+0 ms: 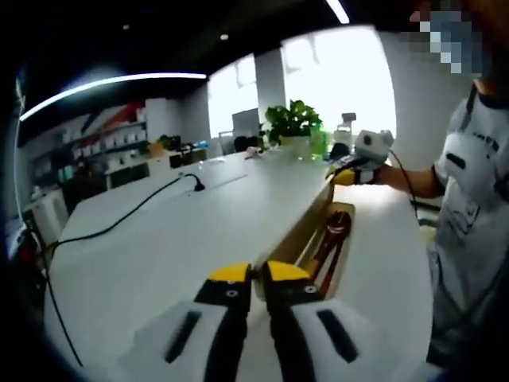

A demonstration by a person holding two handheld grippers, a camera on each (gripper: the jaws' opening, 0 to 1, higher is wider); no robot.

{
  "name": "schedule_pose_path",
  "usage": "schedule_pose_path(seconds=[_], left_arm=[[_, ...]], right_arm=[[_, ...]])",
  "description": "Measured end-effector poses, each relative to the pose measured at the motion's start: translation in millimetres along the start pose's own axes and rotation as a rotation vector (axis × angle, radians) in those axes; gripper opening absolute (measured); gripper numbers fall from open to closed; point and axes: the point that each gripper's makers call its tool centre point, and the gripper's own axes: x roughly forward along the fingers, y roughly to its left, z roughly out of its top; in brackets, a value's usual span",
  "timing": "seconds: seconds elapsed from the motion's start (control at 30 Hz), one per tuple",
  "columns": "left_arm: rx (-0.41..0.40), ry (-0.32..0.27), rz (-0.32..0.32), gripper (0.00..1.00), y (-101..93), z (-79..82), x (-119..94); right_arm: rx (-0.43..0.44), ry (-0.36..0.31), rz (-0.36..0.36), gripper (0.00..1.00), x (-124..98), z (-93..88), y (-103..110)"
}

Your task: Arrange the utensils inside the cutlery case until each visible utensil rests in its matching compartment.

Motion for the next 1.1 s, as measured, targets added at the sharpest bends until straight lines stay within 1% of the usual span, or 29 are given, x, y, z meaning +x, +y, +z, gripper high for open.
schedule_pose_path(seconds=[0.1,0.2,0.27,0.3,0.33,0.37,0.5,0.6,0.73,0.77,0.8,0.93,1.03,1.1], left_arm=[[0.004,-0.008,-0.002,0.06,-1.7,2.4,-1.4],[0.013,-0.009,-0.005,0.07,-4.0,3.0,-2.2],[0.025,-0.008,-0.004,0.07,-6.0,1.7,-3.0],[0.027,-0.009,-0.004,0.07,-6.4,1.4,-3.6],[0.027,-0.010,-0.004,0.07,-7.2,0.7,-3.9],[0.030,-0.010,-0.002,0.07,-7.8,-0.2,-4.3],[0.032,-0.012,0.001,0.08,-8.8,-4.3,-5.5],[0.032,-0.016,-0.001,0.08,-11.5,-4.6,-6.0],[0.040,-0.015,-0.004,0.08,-14.3,-4.9,-6.6],[0.045,-0.015,-0.004,0.08,-15.2,-4.8,-6.8],[0.050,-0.014,-0.001,0.09,-16.1,-4.8,-7.1],[0.067,-0.019,0.006,0.09,-20.5,-6.6,-9.4],[0.086,-0.022,0.007,0.09,-26.5,-9.1,-10.0],[0.101,-0.011,0.009,0.10,-30.3,-13.6,-10.1]], right_arm=[[-0.001,-0.006,-0.001,0.04,-0.3,-1.2,-0.5],[-0.066,-0.020,0.003,0.04,-1.3,-0.3,1.3],[-0.075,-0.025,0.002,0.04,-1.9,0.0,2.3],[-0.095,-0.026,-0.001,0.05,-2.1,0.3,2.3],[-0.143,-0.033,-0.002,0.04,-2.5,1.7,3.0],[-0.158,-0.034,0.004,0.04,-2.9,1.5,5.6],[-0.187,-0.036,0.007,0.04,-4.6,2.4,9.8],[-0.180,-0.036,0.002,0.04,-5.8,2.4,9.1],[-0.191,-0.028,-0.003,0.05,-7.4,1.3,10.3],[-0.242,0.000,-0.004,0.05,-8.4,-1.0,11.1],[-0.269,0.010,-0.006,0.05,-8.6,-1.2,12.9],[-0.368,0.024,-0.014,0.04,-11.7,-1.7,17.6],[-0.452,0.047,-0.032,0.04,-14.5,-6.0,19.5],[-0.480,0.054,-0.030,0.04,-16.7,-10.0,25.5]])
